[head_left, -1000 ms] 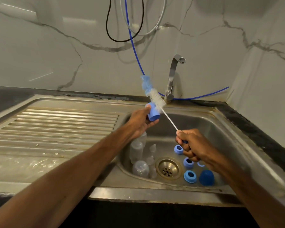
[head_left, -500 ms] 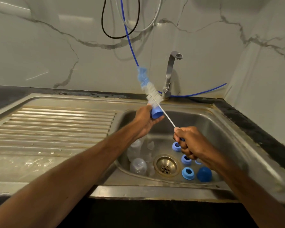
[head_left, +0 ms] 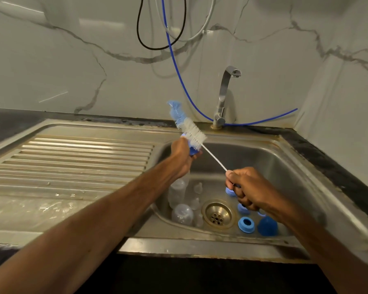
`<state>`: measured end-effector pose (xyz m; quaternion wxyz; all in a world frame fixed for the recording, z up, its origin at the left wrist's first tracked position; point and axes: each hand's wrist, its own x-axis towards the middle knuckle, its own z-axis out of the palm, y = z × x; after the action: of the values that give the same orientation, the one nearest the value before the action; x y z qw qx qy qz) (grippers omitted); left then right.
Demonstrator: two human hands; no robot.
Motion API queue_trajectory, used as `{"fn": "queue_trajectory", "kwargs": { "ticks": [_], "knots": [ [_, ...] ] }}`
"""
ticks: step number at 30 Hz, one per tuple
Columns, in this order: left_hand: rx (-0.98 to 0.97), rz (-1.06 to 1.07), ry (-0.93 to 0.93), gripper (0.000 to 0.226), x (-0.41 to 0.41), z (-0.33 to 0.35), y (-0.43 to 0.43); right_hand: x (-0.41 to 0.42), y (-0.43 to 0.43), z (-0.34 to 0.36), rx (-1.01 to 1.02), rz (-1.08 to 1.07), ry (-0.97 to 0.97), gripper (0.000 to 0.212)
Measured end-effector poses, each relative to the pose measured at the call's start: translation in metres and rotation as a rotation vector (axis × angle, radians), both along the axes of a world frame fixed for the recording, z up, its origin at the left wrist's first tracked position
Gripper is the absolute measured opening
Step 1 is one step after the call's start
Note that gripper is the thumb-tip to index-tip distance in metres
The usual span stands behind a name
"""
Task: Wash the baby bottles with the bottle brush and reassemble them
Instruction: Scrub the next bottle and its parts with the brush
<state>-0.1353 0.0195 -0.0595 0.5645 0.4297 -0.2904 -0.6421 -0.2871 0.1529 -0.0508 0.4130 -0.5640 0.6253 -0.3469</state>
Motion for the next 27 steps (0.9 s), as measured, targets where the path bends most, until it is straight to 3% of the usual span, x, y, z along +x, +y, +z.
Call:
{"fn": "queue_trajectory", "kwargs": {
  "ticks": [6, 12, 16, 22, 27],
  "knots": [
    [-0.032, -0.095, -0.115, 0.028, -0.03, 0.005, 0.022, 0.006, -0.01, 0.005, -0.053, -0.094, -0.014, 0.043],
    [-0.037, 0.038, -0.057, 0.037, 0.005, 0.005, -0.002, 0.005, 0.001, 0.0, 0.016, -0.013, -0.001, 0.044],
    [-0.095, -0.09, -0.134, 0.026, -0.016, 0.008, 0.014, 0.008, -0.01, 0.004, -0.057, -0.104, -0.007, 0.043],
    [-0.095, 0.003, -0.044, 0.03, 0.005, 0.008, -0.002, 0.001, 0.004, 0.003, 0.076, 0.004, -0.015, 0.041],
    [-0.081, -0.113, -0.012, 0.037, -0.009, 0.012, 0.011, 0.007, -0.007, 0.01, 0.027, -0.038, -0.085, 0.04]
  ]
}}
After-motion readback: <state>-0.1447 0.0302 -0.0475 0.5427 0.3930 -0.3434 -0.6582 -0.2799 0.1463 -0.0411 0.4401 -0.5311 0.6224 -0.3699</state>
